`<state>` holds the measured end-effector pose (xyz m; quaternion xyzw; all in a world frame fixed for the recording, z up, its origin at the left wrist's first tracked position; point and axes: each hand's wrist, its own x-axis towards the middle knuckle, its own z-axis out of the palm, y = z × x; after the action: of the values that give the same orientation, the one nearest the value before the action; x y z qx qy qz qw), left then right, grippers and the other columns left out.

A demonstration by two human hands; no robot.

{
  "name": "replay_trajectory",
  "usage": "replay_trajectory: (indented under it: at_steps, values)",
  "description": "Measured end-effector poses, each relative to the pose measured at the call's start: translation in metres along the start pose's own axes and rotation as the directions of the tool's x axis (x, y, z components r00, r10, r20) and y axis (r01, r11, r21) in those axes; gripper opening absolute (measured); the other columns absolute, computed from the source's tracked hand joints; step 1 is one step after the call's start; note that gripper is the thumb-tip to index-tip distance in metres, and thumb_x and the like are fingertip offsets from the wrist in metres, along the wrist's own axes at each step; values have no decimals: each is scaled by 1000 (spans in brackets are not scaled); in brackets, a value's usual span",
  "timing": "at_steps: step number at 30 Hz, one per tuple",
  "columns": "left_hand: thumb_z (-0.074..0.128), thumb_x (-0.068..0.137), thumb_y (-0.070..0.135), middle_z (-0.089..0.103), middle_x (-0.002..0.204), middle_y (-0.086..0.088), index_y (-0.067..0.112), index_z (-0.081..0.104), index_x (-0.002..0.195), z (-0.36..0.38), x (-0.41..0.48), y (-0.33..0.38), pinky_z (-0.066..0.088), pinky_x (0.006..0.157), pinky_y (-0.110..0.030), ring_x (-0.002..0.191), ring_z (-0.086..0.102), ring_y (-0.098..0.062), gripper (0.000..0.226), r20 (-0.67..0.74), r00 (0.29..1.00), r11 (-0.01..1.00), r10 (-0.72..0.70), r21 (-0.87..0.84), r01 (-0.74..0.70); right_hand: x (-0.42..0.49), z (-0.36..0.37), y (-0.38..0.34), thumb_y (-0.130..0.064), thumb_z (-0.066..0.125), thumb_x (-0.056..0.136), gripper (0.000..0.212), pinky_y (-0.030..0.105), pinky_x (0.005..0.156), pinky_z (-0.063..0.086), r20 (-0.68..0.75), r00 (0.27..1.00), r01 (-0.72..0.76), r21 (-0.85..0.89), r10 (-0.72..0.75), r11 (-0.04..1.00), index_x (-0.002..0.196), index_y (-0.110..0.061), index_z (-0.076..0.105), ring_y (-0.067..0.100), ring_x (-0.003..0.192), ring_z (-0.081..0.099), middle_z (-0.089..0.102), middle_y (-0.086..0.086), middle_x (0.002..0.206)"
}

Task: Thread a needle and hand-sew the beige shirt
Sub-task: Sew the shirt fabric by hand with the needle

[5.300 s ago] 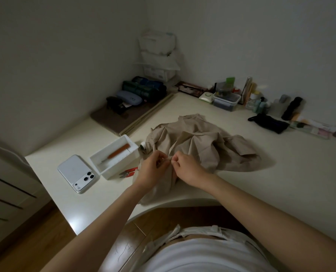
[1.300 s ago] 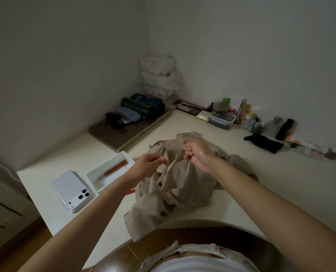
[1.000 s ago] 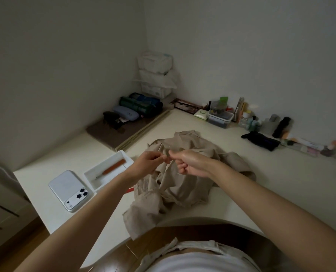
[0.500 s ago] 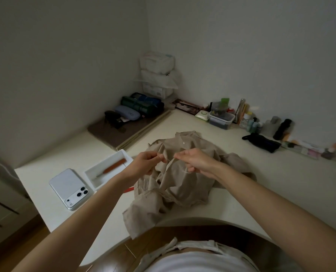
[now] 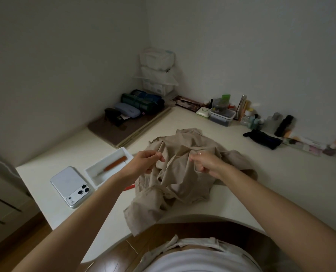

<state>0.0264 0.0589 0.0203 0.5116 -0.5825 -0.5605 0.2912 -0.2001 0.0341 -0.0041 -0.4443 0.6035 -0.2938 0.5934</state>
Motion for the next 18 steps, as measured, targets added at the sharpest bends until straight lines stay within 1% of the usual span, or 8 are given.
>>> replay_trajectory:
  at_steps: [4, 6, 8, 11, 13, 15, 16, 18]
  values:
    - [42, 101, 17, 31, 60, 0, 8, 62, 84, 5, -2, 5, 25, 47, -16, 54, 25, -10, 28, -4, 1000, 995, 9, -101, -10, 5, -14, 23, -7, 53, 92, 19, 19, 42, 31, -194, 977, -119, -127, 94, 985, 73, -9, 52, 16, 44, 34, 37, 5, 45]
    - [42, 101, 16, 34, 63, -1, 8, 62, 84, 6, -2, 8, 25, 52, -19, 56, 27, -10, 27, -11, 1000, 986, 29, -161, -30, 5, -19, 30, -6, 54, 90, 20, 23, 50, 34, -222, 965, -171, -138, 138, 976, 71, -7, 51, 18, 46, 37, 39, 8, 48]
    - [42, 100, 15, 36, 64, -1, 9, 62, 84, 6, -2, 11, 26, 54, -21, 57, 30, -10, 26, -3, 999, 975, 51, -216, -50, 1, -22, 30, -8, 53, 93, 20, 22, 49, 35, -227, 961, -198, -163, 158, 967, 73, -9, 52, 17, 48, 38, 41, 8, 56]
    - [43, 100, 15, 32, 61, -1, 12, 63, 82, 6, -1, 13, 24, 49, -18, 55, 26, -10, 27, 29, 997, 972, 72, -226, -63, -8, -16, 23, -21, 51, 98, 22, 16, 37, 32, -242, 969, -28, -333, -57, 943, 77, -16, 54, 12, 49, 41, 44, 2, 60]
    - [43, 100, 15, 30, 61, -1, 12, 63, 81, 7, 0, 14, 23, 47, -17, 54, 24, -10, 27, 38, 997, 986, 66, -154, -59, -14, -5, 13, -28, 51, 98, 11, 12, 41, 34, -169, 959, 165, -326, -229, 931, 97, -20, 59, 7, 51, 42, 46, -4, 63]
    - [43, 100, 15, 30, 60, 0, 11, 63, 84, 11, 0, 14, 24, 47, -17, 52, 24, -10, 26, 55, 997, 995, 60, -87, -55, -19, 7, 1, -36, 52, 95, 30, 16, 47, 37, -3, 962, 267, -186, -272, 946, 121, -21, 57, 5, 49, 40, 46, -8, 61]
    - [43, 101, 15, 31, 59, 1, 10, 62, 86, 12, 0, 14, 24, 46, -17, 52, 25, -10, 25, 62, 997, 996, 56, -70, -51, -23, 13, -5, -40, 52, 94, 40, 18, 47, 37, 99, 960, 271, -117, -260, 956, 127, -18, 54, 4, 47, 38, 42, -10, 57]
    - [43, 100, 15, 33, 58, 3, 8, 61, 89, 15, -1, 15, 26, 46, -16, 50, 27, -8, 22, 64, 997, 998, 48, -47, -45, -30, 22, -13, -42, 51, 93, 41, 17, 46, 34, 270, 929, 272, -36, -253, 962, 123, -15, 57, 3, 44, 31, 33, -11, 50]
